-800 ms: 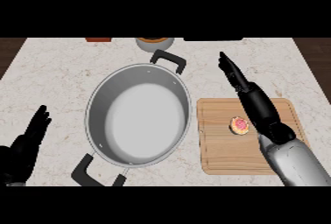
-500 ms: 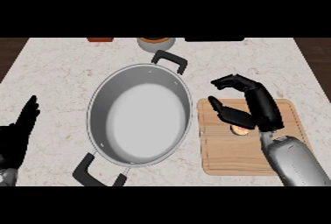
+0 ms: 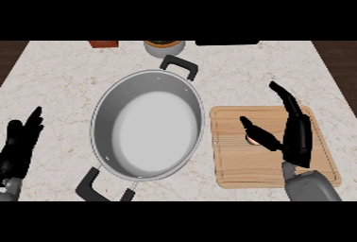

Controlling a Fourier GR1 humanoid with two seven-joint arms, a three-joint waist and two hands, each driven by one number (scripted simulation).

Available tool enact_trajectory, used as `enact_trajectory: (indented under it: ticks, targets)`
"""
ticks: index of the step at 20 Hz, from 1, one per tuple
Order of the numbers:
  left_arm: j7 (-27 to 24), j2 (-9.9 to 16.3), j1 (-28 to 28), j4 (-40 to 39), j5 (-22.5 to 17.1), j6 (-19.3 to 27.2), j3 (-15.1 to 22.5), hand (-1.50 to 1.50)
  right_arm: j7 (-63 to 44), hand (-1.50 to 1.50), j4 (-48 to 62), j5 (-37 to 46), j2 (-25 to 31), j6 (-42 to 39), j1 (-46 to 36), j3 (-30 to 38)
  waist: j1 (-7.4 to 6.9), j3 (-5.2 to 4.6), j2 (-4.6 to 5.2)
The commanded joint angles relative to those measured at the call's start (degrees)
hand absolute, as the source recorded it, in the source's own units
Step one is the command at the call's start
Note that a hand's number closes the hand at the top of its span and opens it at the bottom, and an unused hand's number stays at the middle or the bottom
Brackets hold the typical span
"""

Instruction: Pick the cupcake from the cutting board and place it in the pot

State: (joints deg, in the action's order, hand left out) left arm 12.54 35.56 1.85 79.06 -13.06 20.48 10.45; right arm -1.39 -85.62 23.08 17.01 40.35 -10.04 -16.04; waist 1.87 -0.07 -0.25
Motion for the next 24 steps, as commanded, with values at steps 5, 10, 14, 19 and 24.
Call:
enact_trajectory:
  ticks: [5,10,14,19,24]
  targets:
    - [6.9,-0.9,4.4,0.6,2.0,1.0,0.9,0.0,-26.0,-1.5,-12.2,21.7,4.1,-7.7,6.5,-5.7,0.1,-0.2,-0.25]
    - [6.2,-0.6,3.1,0.8,1.9,0.6,0.3,0.0,-41.9,-1.5,-19.1,25.0,9.6,-25.8,4.9,-5.5,-0.55,-0.27,-0.25]
    - [6.2,-1.9,3.8,0.9,3.3,1.3,1.3,0.0,-53.1,-1.5,-23.8,22.8,9.7,-41.3,1.3,-8.8,-1.16,-0.22,-0.07]
    - [7.2,-1.7,5.9,0.6,3.3,-0.2,0.8,0.0,-65.7,-1.5,-25.6,14.2,4.2,-55.7,-5.1,-10.1,-2.06,-0.08,0.26]
    - [5.9,-3.5,4.7,-0.6,4.6,0.1,0.1,0.0,-71.1,-1.5,-25.6,11.6,2.9,-60.1,-7.0,-7.1,-2.04,0.0,0.24]
